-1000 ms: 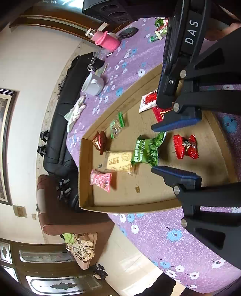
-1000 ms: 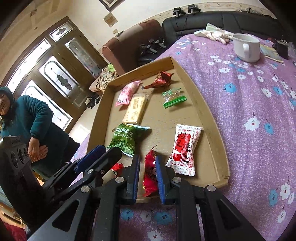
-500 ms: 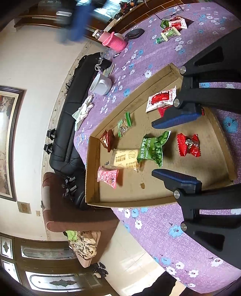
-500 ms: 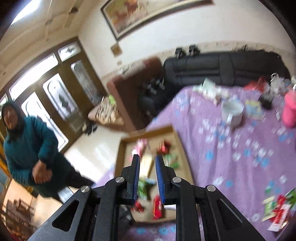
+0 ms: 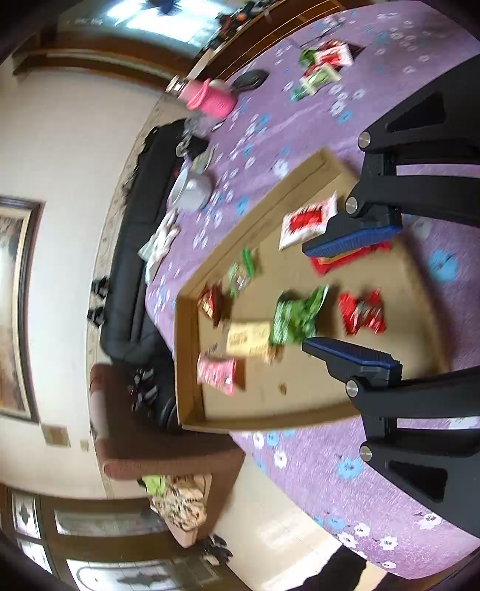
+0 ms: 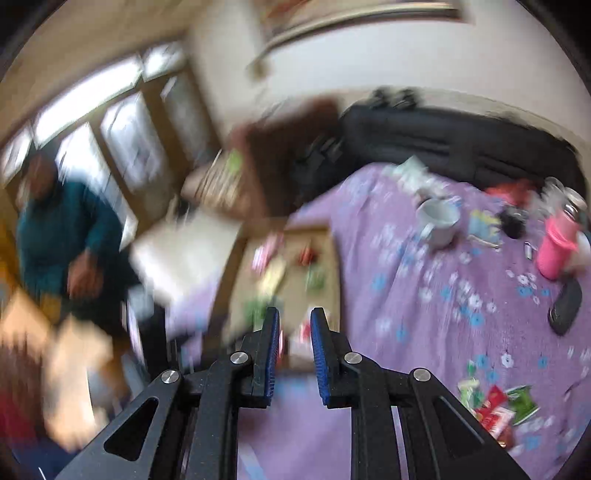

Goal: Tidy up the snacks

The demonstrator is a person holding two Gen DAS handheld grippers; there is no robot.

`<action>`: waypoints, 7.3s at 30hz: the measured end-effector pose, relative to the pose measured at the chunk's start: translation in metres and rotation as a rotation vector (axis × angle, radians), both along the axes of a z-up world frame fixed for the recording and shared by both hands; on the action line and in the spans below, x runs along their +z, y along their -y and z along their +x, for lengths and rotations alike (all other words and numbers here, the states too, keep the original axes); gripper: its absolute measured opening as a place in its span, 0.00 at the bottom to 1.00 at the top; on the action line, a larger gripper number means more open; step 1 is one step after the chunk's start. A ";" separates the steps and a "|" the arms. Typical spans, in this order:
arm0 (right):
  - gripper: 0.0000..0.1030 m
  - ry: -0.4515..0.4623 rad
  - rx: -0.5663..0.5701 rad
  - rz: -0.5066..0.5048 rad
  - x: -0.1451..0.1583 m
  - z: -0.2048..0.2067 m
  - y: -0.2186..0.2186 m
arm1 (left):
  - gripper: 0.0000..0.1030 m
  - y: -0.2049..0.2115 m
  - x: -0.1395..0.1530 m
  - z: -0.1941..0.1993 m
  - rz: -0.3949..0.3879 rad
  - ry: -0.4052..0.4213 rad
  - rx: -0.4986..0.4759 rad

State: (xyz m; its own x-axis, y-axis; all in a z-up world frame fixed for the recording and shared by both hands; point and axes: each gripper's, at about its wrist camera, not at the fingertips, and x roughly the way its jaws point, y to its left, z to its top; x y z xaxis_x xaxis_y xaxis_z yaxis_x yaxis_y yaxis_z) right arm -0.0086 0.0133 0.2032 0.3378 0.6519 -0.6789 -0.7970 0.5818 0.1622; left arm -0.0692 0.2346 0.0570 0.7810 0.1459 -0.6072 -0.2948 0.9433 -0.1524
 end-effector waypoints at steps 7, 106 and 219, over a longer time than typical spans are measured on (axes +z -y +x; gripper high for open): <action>0.19 -0.021 -0.199 0.135 0.049 0.048 0.071 | 0.43 0.041 0.032 0.005 -0.010 0.032 -0.119; 0.33 -0.120 -0.661 0.176 -0.150 0.070 0.223 | 0.19 0.214 -0.019 0.159 -0.103 -0.154 -0.424; 0.08 -0.264 -0.305 0.198 -0.051 0.098 -0.024 | 0.19 -0.049 -0.004 0.040 -0.056 0.022 0.148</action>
